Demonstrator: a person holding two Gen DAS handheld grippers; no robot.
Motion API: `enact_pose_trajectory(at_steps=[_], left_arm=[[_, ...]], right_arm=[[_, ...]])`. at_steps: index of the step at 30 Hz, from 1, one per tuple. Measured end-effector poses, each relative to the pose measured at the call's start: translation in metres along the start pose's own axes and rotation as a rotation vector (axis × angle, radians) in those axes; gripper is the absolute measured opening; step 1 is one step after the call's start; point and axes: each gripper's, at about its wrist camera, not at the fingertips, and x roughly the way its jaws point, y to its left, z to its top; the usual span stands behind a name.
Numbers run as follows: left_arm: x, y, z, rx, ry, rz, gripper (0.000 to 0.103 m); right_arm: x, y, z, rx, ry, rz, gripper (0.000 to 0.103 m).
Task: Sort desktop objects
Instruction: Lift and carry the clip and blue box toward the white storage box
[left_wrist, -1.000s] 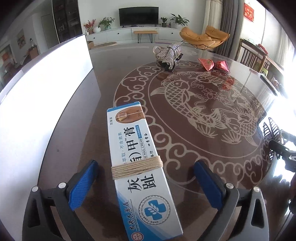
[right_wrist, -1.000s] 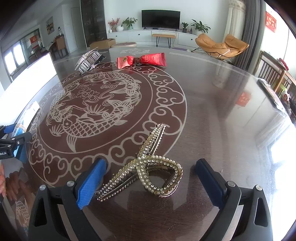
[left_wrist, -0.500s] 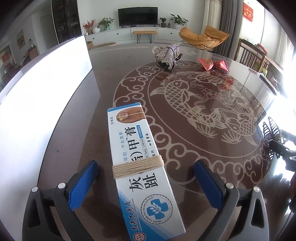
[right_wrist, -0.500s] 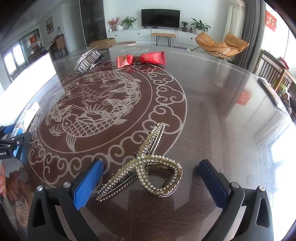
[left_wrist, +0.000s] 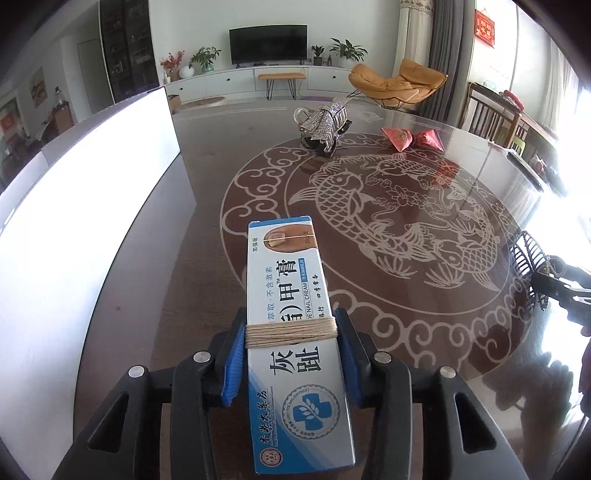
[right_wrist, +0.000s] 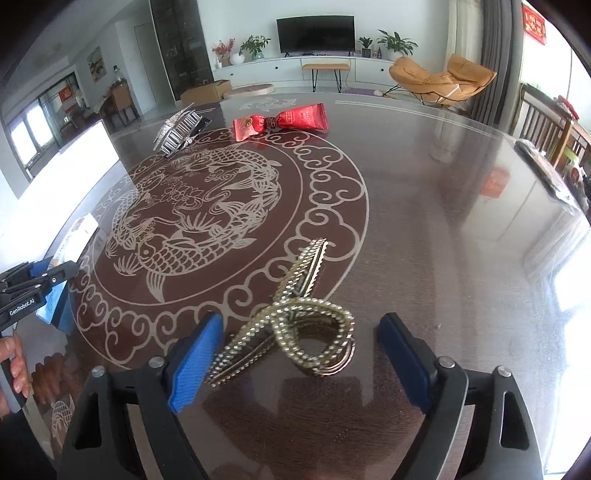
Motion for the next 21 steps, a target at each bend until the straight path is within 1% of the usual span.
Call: enact_pose_trajectory(at_steps=[1,3,5,7,10,13,17,18,19,21], left_arm=[[-0.003,0.000,-0.004,-0.001,-0.003,0.002,0.044],[-0.010,-0.001,-0.013,-0.011,-0.010,-0.005,0.044],[-0.021,0.000,-0.023,-0.036,-0.020,-0.029,0.044],[-0.034,0.001,-0.032,-0.056,-0.041,-0.045,0.044],[-0.050,0.005,-0.038,-0.088,-0.066,-0.074,0.044],[-0.055,0.009,-0.044,-0.106,-0.067,-0.084,0.044],[-0.047,0.015,-0.054,-0.119,-0.029,-0.105,0.044],[-0.044,0.017,-0.055,-0.125,-0.019,-0.109,0.044],[-0.044,0.017,-0.055,-0.123,-0.027,-0.111,0.044],[-0.043,0.015,-0.052,-0.108,-0.016,-0.098,0.044]], right_arm=[[-0.001,0.001,0.000,-0.005,-0.003,-0.018,0.071],[-0.002,0.000,-0.002,0.013,0.009,-0.025,0.071],[-0.010,-0.004,-0.006,0.040,0.011,-0.007,0.071],[-0.023,-0.005,-0.011,0.051,-0.012,0.021,0.071],[-0.043,-0.001,-0.012,0.030,-0.037,0.048,0.071],[-0.053,0.008,-0.010,-0.006,-0.031,0.057,0.071],[-0.046,0.012,-0.020,-0.066,0.006,-0.001,0.071],[-0.040,0.011,-0.023,-0.063,0.024,-0.007,0.071],[-0.035,0.008,-0.026,-0.050,0.042,-0.004,0.071],[-0.026,0.003,-0.031,-0.024,0.070,0.001,0.073]])
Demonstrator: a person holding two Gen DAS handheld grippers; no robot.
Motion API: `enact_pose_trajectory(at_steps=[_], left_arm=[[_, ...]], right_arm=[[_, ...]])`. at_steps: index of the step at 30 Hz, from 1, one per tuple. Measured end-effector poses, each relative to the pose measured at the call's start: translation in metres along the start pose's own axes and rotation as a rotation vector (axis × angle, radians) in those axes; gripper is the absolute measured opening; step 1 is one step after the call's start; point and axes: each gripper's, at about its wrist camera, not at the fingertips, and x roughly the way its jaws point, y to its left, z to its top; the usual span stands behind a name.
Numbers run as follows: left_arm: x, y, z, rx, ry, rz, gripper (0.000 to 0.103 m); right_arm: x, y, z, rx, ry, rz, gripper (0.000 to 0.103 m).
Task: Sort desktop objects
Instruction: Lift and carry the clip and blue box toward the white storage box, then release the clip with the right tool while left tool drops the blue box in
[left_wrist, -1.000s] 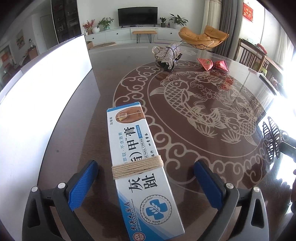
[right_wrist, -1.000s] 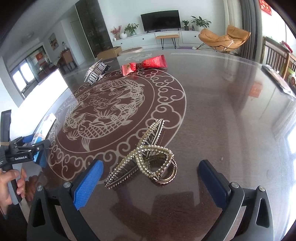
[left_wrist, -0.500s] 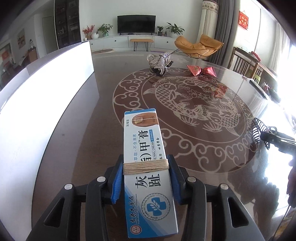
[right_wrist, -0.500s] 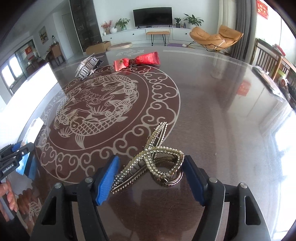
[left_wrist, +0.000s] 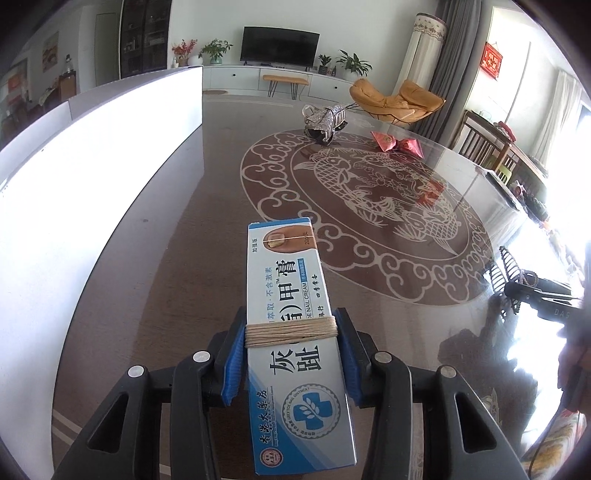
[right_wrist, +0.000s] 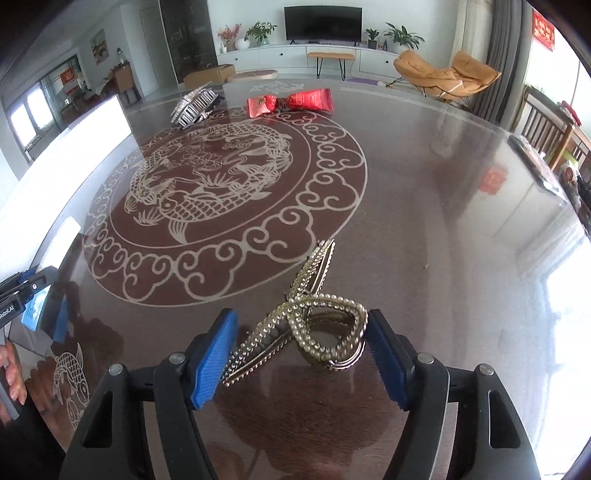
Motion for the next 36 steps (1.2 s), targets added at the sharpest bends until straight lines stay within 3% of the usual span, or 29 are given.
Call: enact_pose_trajectory(at_steps=[1,3,5,6,7,8,9,10,13,17,23,27,30,33,36], left_arm=[[0.001,-0.002,0.002,0.012,0.006,0.010,0.045],[0.005,-0.006,0.005,0.039,0.019,0.049,0.045],[0.009,-0.013,0.006,0.064,0.032,0.103,0.053],[0.012,-0.016,0.007,0.079,0.042,0.135,0.063],[0.013,-0.019,0.007,0.089,0.034,0.164,0.067],[0.014,-0.020,0.008,0.092,0.033,0.171,0.068],[0.014,-0.019,0.009,0.084,0.029,0.158,0.060],[0.013,-0.018,0.010,0.073,0.022,0.133,0.043],[0.006,-0.013,0.009,0.061,0.007,0.109,0.043],[-0.026,-0.005,0.012,0.011,-0.070,0.064,0.043],[-0.086,0.017,0.030,-0.071,-0.176,0.013,0.043],[-0.144,0.062,0.049,-0.149,-0.271,0.034,0.043],[-0.179,0.117,0.057,-0.229,-0.315,0.100,0.043],[-0.193,0.181,0.057,-0.305,-0.298,0.214,0.043],[-0.187,0.243,0.048,-0.390,-0.229,0.297,0.043]], right_arm=[[0.000,0.000,-0.001,-0.004,-0.019,-0.008,0.073],[0.003,0.002,-0.001,-0.019,-0.010,-0.022,0.085],[0.007,0.003,0.001,-0.028,-0.009,-0.031,0.090],[0.008,0.002,0.002,-0.025,-0.019,-0.032,0.090],[0.008,0.001,0.002,-0.010,-0.031,-0.025,0.089],[0.007,-0.002,0.003,0.012,-0.044,-0.038,0.074],[0.005,-0.003,0.003,0.023,-0.051,-0.068,0.057],[0.003,-0.004,0.005,0.034,-0.047,-0.072,0.055],[-0.004,-0.011,0.003,0.082,-0.034,-0.029,0.055],[-0.036,-0.009,0.003,0.092,-0.096,0.051,0.054],[-0.074,0.029,0.040,0.040,-0.172,0.169,0.054],[-0.092,0.097,0.084,-0.049,-0.241,0.303,0.054],[-0.096,0.173,0.119,-0.137,-0.276,0.432,0.054],[-0.097,0.268,0.141,-0.251,-0.281,0.571,0.054],[-0.087,0.364,0.144,-0.368,-0.236,0.680,0.054]])
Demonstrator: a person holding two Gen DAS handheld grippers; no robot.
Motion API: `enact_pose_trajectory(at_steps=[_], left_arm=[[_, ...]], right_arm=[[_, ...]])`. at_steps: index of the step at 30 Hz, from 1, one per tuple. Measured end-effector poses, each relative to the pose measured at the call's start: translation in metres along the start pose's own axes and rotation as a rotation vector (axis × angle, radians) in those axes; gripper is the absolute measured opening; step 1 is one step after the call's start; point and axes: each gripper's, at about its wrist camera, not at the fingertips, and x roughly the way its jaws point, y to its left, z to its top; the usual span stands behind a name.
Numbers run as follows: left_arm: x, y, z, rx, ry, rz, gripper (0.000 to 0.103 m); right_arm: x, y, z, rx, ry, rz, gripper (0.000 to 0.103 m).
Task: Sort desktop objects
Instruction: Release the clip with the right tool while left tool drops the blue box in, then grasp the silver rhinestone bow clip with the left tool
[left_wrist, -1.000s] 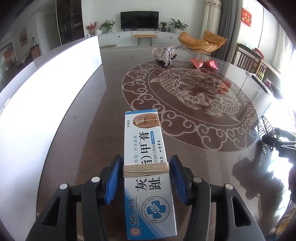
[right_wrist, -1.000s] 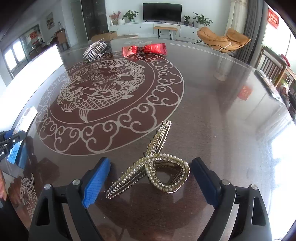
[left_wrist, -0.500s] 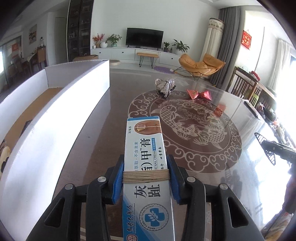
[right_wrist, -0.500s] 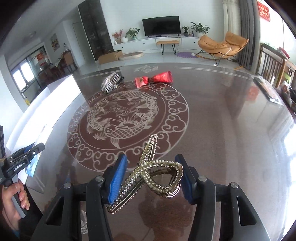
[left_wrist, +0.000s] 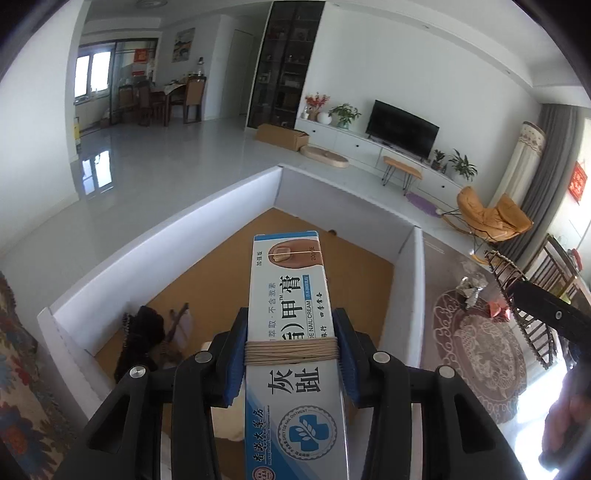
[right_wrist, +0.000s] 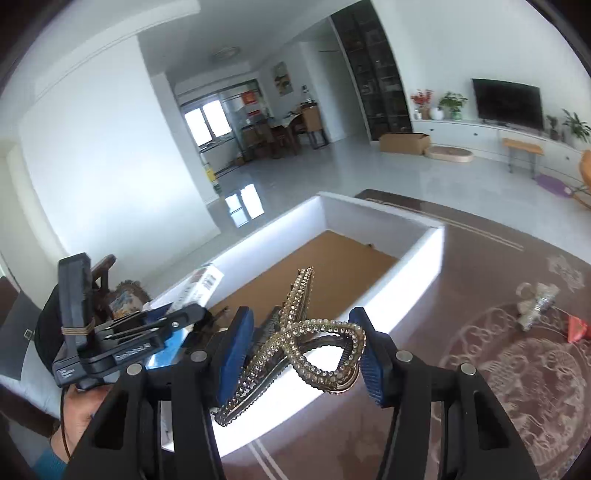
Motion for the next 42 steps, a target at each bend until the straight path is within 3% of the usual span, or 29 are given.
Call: enact_pose_trajectory(at_steps=[4,5,7,8,9,10,11,13,14,16,20,22,23,26,30,32,38,42], left_arm=[[0.039,0.046,-0.006,-0.050,0.138,0.103,0.045],[0.047,0.052,-0.009,-0.054,0.172,0.135,0.045],[0.051,0.054,-0.018,-0.050,0.191,0.157,0.050],[0.047,0.050,-0.021,-0.030,0.172,0.166,0.055],[0.041,0.046,-0.024,-0.030,0.153,0.171,0.073],[0.032,0.042,-0.027,-0.039,0.121,0.164,0.084],[0.021,0.038,-0.030,-0.044,0.084,0.150,0.085],[0.000,0.017,-0.035,-0.027,0.027,0.107,0.085],[-0.008,0.003,-0.038,-0.006,0.007,0.083,0.085],[-0.025,-0.036,-0.042,0.049,-0.024,0.011,0.085],[-0.046,-0.120,-0.060,0.174,-0.043,-0.192,0.090],[-0.040,-0.164,-0.079,0.236,0.005,-0.308,0.102],[-0.031,-0.186,-0.089,0.268,0.045,-0.353,0.102],[0.009,-0.243,-0.125,0.385,0.157,-0.361,0.102],[0.072,-0.291,-0.145,0.496,0.250,-0.308,0.101],[0.097,-0.307,-0.145,0.534,0.276,-0.284,0.101],[0.163,-0.347,-0.110,0.583,0.291,-0.244,0.101],[0.199,-0.377,-0.082,0.618,0.278,-0.272,0.103]], right_arm=[[0.091,0.060,-0.001,-0.064,0.152,0.109,0.055],[0.109,0.067,-0.005,-0.057,0.194,0.115,0.059],[0.132,0.070,-0.013,-0.021,0.247,0.152,0.077],[0.134,0.069,-0.017,-0.002,0.253,0.166,0.085],[0.131,0.066,-0.020,0.014,0.241,0.172,0.086],[0.123,0.062,-0.025,0.020,0.222,0.176,0.086],[0.111,0.054,-0.029,0.017,0.198,0.168,0.087],[0.077,0.034,-0.044,-0.005,0.123,0.111,0.094],[0.058,0.021,-0.055,-0.017,0.082,0.067,0.102],[0.022,-0.012,-0.084,-0.035,0.026,-0.055,0.103],[-0.028,-0.104,-0.150,0.000,0.076,-0.342,0.103],[-0.052,-0.156,-0.178,0.052,0.139,-0.483,0.103],[-0.067,-0.181,-0.190,0.090,0.163,-0.540,0.103],[-0.113,-0.238,-0.218,0.208,0.200,-0.650,0.103],[-0.151,-0.269,-0.233,0.296,0.174,-0.672,0.103],[-0.157,-0.264,-0.237,0.313,0.160,-0.657,0.103],[-0.151,-0.257,-0.236,0.293,0.172,-0.654,0.103],[-0.145,-0.256,-0.237,0.275,0.193,-0.678,0.103]])
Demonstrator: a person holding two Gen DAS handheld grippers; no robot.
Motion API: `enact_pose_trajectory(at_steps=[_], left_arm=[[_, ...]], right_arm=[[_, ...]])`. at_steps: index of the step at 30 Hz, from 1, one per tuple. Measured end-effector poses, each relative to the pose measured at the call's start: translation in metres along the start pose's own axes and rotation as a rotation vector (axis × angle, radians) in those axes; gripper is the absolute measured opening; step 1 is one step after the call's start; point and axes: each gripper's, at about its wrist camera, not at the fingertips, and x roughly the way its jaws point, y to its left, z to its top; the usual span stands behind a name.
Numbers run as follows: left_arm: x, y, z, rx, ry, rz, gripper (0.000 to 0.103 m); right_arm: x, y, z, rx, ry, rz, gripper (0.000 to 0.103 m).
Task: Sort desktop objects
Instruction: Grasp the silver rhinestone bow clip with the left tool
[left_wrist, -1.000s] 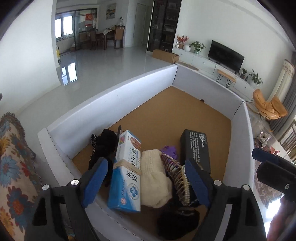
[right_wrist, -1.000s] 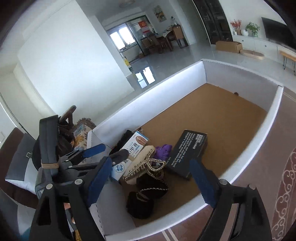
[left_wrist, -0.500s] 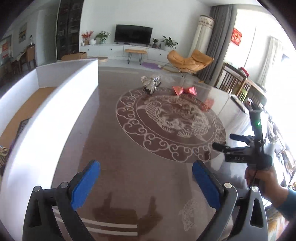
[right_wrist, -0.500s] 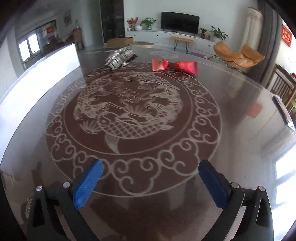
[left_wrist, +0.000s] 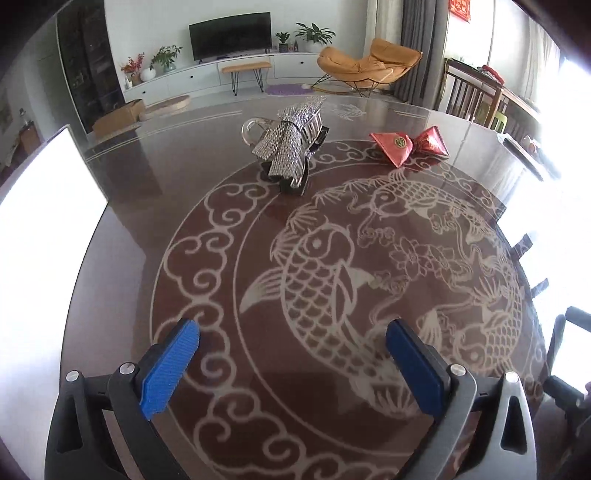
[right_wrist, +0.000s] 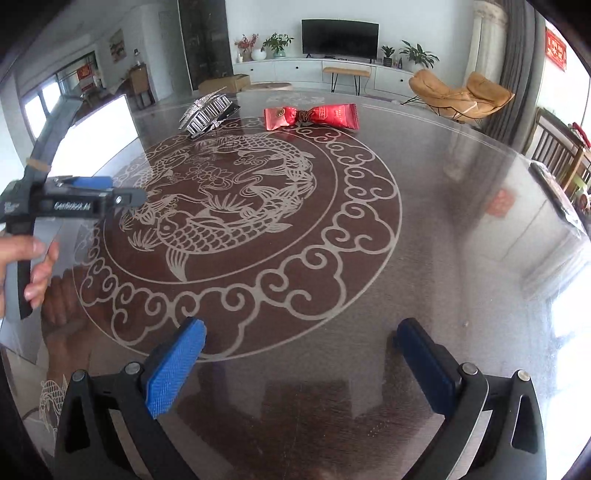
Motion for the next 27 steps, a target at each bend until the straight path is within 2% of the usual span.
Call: enact_pose_trajectory(at_steps=[9,12,13,14,15,16,19,21,24,27], left_arm=[[0.064,0.006,0.101,-0.041,0.011,0.029,0.103],[0.077,0.001,0.118,-0.051,-0.001,0.035,0.103],[0.078,0.001,0.120,-0.046,-0.009,0.034,0.096],[0.077,0.002,0.122,-0.044,-0.033,0.033,0.084],[0.074,0.003,0.122,-0.041,-0.056,0.033,0.059],[0.073,0.006,0.122,-0.042,-0.066,0.030,0.051],[0.064,0.014,0.110,-0.060,-0.073,0.031,0.049],[0.051,0.018,0.090,-0.075,-0.075,0.027,0.049],[0.020,0.013,0.044,-0.047,-0.067,0.049,0.050],[-0.018,0.015,-0.013,-0.068,-0.062,0.065,0.050]], right_arm=[[0.002,0.002,-0.001,-0.011,0.004,-0.012,0.103],[0.002,0.002,-0.001,-0.011,0.004,-0.012,0.103],[0.002,0.002,-0.001,-0.011,0.004,-0.012,0.103],[0.002,0.002,-0.001,-0.011,0.004,-0.012,0.103],[0.002,0.002,-0.001,-0.011,0.004,-0.012,0.103],[0.002,0.002,-0.001,-0.011,0.004,-0.012,0.103],[0.002,0.002,-0.001,-0.011,0.004,-0.012,0.103],[0.002,0.002,-0.001,-0.011,0.004,-0.012,0.103],[0.002,0.002,-0.001,-0.011,0.004,-0.012,0.103],[0.002,0.002,-0.001,-0.011,0.004,-0.012,0.103]])
